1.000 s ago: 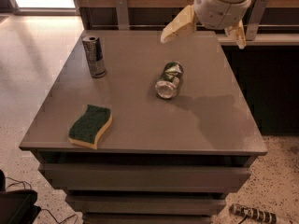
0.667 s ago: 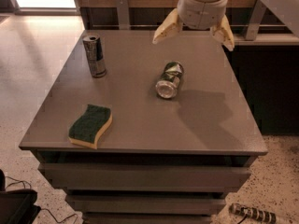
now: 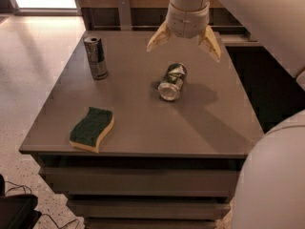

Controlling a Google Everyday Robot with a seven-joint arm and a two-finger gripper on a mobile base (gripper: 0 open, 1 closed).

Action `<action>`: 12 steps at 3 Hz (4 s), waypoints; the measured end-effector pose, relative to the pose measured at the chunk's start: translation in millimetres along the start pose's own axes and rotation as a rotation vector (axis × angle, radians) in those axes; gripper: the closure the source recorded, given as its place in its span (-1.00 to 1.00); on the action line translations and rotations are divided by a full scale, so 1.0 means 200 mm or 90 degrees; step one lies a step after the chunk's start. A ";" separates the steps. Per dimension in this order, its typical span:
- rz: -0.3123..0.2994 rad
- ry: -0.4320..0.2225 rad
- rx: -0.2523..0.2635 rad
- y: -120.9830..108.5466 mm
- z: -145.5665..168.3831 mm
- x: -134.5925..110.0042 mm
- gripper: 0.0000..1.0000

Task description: Place green can upright

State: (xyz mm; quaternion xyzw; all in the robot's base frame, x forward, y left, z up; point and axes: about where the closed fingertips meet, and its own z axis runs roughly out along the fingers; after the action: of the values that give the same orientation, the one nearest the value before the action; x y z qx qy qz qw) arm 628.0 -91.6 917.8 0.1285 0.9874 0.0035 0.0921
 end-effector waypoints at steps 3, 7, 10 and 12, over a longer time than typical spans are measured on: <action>0.005 0.062 -0.077 0.07 0.27 0.08 -1.00; -0.004 0.094 -0.105 0.10 0.41 0.08 -0.21; -0.006 0.093 -0.107 0.11 0.43 0.07 1.00; -0.005 0.090 -0.110 0.11 0.43 0.07 1.00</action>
Offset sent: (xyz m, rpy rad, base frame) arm -0.0100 0.0121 -0.0592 0.1500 0.0809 0.0104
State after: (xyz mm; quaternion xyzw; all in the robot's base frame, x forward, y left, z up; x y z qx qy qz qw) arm 635.6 -68.8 831.7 0.1156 0.9880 0.0971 0.0329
